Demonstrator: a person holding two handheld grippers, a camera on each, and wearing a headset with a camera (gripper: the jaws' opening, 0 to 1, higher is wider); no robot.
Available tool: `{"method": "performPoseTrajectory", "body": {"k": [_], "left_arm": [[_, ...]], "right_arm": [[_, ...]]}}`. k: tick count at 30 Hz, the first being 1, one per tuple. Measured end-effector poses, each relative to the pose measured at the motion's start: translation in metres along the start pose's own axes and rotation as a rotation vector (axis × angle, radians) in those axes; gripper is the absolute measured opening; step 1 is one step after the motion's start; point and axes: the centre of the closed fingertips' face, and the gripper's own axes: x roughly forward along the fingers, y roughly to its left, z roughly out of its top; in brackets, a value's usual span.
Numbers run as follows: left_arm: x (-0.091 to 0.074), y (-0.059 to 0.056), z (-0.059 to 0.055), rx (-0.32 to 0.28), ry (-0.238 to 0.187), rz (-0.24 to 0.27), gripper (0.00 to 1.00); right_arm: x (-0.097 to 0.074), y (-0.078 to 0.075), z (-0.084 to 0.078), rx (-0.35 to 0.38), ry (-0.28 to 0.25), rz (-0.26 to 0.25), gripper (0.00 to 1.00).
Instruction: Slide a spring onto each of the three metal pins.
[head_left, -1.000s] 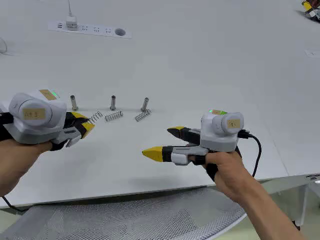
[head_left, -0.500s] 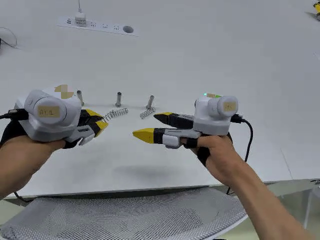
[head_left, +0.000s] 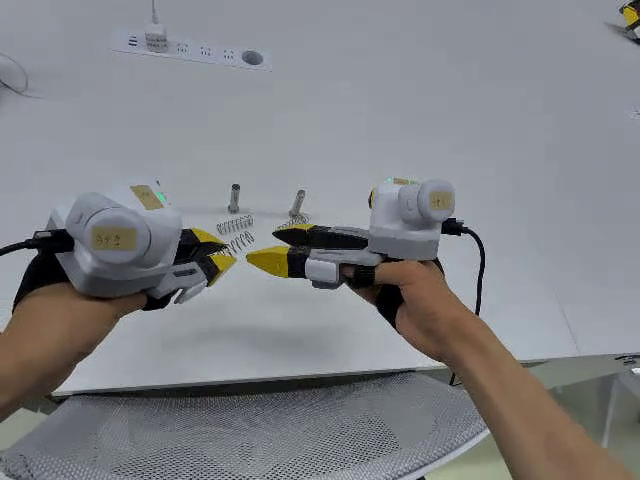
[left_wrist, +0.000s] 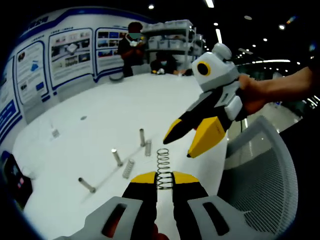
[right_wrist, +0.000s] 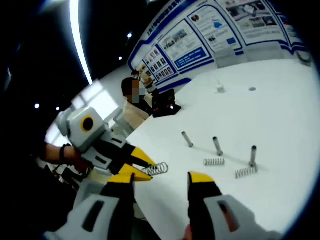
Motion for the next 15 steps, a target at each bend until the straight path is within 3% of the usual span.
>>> {"method": "performPoseTrajectory", "body": {"k": [6,10,15], "left_arm": [[-0.001,-0.006,0.005,0.025,-0.005,-0.021,0.10],[0.000,-0.010,0.007,0.043,-0.010,-0.039,0.10],[0.000,-0.011,0.007,0.063,-0.012,-0.051,0.10]], "right_arm": [[0.004,0.005,0.000,0.037,-0.002,0.032,0.36],[0.006,0.011,-0.001,0.052,0.003,0.061,0.26],[0.006,0.011,-0.001,0.070,-0.009,0.063,0.21]]}}
